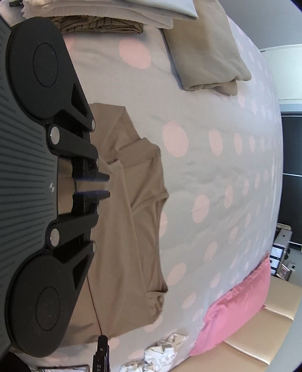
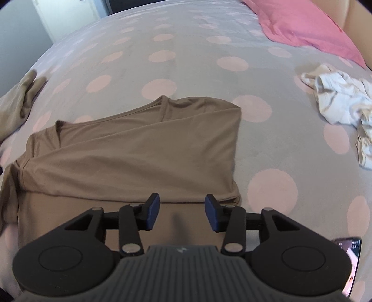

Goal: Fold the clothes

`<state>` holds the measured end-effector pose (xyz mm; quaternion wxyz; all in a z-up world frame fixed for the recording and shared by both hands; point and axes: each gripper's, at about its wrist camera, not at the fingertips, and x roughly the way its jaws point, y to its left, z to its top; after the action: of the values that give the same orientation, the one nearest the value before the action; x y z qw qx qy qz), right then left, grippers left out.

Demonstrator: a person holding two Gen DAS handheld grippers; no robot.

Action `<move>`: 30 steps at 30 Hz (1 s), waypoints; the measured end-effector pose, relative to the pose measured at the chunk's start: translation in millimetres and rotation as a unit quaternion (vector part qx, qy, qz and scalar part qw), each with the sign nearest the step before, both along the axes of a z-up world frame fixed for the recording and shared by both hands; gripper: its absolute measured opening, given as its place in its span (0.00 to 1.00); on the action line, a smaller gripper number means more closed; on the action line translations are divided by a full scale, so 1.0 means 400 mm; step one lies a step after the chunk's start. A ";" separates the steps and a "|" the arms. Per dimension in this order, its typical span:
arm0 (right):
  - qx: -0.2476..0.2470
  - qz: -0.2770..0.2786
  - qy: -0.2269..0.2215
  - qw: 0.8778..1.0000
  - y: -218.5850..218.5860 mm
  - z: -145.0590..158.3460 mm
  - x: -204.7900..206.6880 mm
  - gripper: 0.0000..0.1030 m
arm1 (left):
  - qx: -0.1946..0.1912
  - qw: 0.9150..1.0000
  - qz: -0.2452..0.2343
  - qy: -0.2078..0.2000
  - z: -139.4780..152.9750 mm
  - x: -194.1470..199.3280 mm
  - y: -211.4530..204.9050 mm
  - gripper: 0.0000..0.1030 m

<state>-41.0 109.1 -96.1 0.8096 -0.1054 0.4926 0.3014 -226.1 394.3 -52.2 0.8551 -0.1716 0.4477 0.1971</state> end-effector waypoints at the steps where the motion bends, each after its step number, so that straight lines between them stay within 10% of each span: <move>1: -0.001 0.009 -0.002 1.000 0.002 0.000 -0.005 0.49 | 0.004 1.000 0.008 0.002 0.001 -0.009 0.009 0.25; 10: 0.054 0.032 0.016 0.998 0.001 0.015 -0.024 0.65 | 0.056 0.996 -0.016 0.063 -0.015 -0.115 0.046 0.38; 17: 0.064 0.021 0.020 0.998 0.007 0.018 -0.024 0.65 | 0.135 0.970 -0.085 0.181 -0.109 -0.162 -0.028 0.39; 21: 0.060 0.023 0.024 0.998 0.012 0.013 -0.025 0.65 | 0.134 0.965 -0.055 0.219 -0.139 -0.178 0.004 0.21; 25: 0.055 0.029 0.013 0.998 0.013 0.013 -0.032 0.65 | 0.108 0.973 -0.034 0.202 -0.120 -0.183 0.032 0.01; 30: 0.048 0.027 0.012 0.998 0.011 0.008 -0.032 0.65 | 0.015 0.997 -0.047 0.055 0.000 -0.174 0.033 0.00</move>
<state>-53.8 113.6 -93.1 0.7994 -0.0759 0.4842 0.3475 -295.8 407.5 -52.2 0.8402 -0.1261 0.4984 0.1726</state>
